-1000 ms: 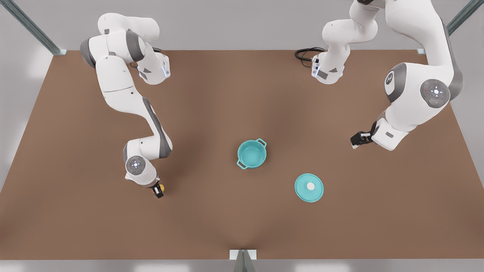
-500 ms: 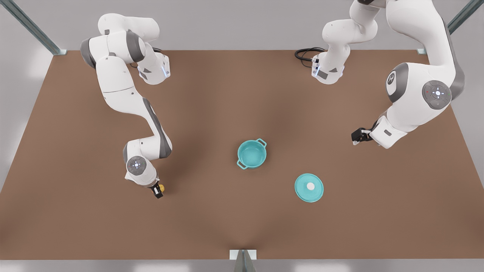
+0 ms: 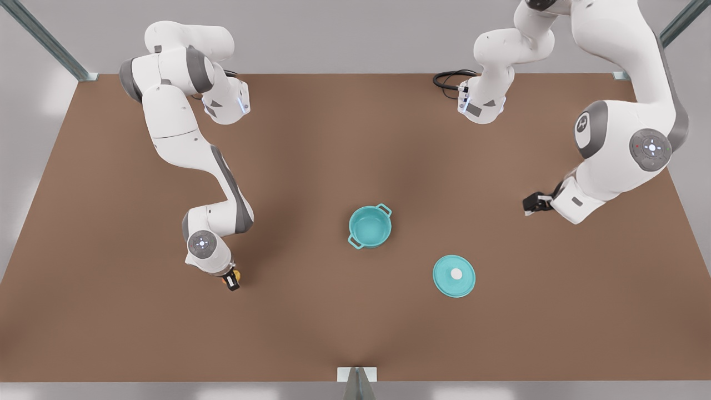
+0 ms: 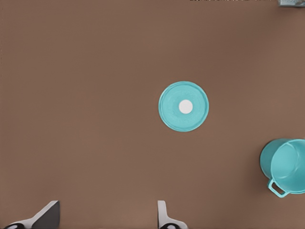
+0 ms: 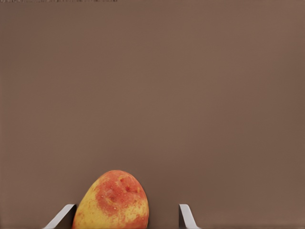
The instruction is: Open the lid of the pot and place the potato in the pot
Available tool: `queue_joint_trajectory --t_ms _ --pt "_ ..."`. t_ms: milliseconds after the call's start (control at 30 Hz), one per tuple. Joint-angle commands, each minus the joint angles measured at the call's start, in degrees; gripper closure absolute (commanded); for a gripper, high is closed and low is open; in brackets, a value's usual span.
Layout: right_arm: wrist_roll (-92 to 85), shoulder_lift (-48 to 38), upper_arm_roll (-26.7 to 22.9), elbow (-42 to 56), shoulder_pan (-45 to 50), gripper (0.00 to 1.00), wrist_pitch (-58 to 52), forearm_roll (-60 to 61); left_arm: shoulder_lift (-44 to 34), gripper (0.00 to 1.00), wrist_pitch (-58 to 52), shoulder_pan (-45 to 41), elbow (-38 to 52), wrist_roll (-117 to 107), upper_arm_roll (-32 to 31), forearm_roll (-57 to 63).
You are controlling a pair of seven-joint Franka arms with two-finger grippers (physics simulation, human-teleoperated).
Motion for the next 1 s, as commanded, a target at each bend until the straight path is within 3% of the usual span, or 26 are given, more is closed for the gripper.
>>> queue_joint_trajectory --t_ms 0,67,233,300,533,967 --pt "0.97 -0.07 -0.01 0.03 -0.06 0.18 -0.03 0.06 -0.07 0.0 3.14 -0.5 0.13 -0.82 -0.73 -1.81" --pt "0.97 -0.07 -0.01 0.03 0.03 0.19 -0.03 0.06 -1.91 0.0 0.24 -0.5 0.04 -1.35 -3.81 -1.63" --pt "1.41 -0.07 -0.01 0.03 0.03 0.27 -0.03 0.06 -1.56 0.0 0.95 -0.42 -0.05 -0.91 -3.73 -1.72" --pt "1.49 -0.07 -0.01 0.03 0.03 0.34 -0.03 0.06 -1.56 0.0 0.95 -0.42 -0.05 -0.91 -3.73 -1.63" --pt "1.93 -0.07 0.08 0.03 0.03 0.41 -0.03 0.06 -1.65 0.0 0.95 -0.42 -0.05 -0.82 -3.73 -1.63" --pt "1.76 -0.77 0.08 0.46 0.03 0.44 -0.73 0.06 -1.74 0.0 0.59 -0.42 0.04 -0.73 -3.64 -1.63"
